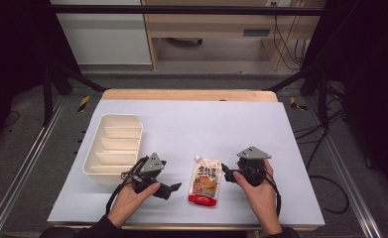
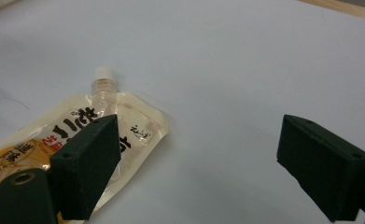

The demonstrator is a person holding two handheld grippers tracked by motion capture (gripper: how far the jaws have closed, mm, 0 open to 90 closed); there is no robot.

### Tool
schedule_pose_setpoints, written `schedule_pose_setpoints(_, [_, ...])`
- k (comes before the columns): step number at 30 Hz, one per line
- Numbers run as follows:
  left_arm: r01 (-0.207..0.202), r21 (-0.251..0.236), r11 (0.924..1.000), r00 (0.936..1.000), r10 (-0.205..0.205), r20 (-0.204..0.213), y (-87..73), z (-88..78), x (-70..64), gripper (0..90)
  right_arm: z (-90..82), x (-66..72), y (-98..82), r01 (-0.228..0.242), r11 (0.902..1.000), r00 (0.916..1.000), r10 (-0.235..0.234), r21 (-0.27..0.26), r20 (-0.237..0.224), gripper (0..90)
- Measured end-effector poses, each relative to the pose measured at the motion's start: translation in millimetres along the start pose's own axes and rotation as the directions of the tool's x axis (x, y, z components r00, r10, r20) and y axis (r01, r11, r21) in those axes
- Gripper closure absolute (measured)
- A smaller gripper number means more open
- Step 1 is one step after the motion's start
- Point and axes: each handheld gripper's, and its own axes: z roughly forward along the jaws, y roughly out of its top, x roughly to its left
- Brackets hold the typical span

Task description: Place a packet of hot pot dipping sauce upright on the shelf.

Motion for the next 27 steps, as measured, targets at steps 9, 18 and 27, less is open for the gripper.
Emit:
schedule_pose_setpoints(9, [0.0, 0.001, 1.0, 0.9999, 0.0, -0.015, -1.0, 0.4, 0.7, 4.5, 0.7, 6.9, 13.7, 0.053, 0.9986, 0.9972, -0.052, 0.009, -0.053, 22.6])
schedule_pose_setpoints(18, [-0.023, -0.002, 0.9997, 0.9993, 0.023, -0.028, -0.4, -1.1, -1.2, 4.7, 10.2, 2.9, 28.9, 0.046, 0.9986, 0.9873, -0.042, 0.025, -0.153, 42.0])
schedule_pose_setpoints(27, [-0.03, 0.009, 0.9995, 0.999, 0.03, -0.034, 0.9, 3.7, -0.7, 5.1, 31.1, 13.2, 15.2, 0.129, 0.9856, 0.9679, -0.101, 0.11, -0.23, 44.8])
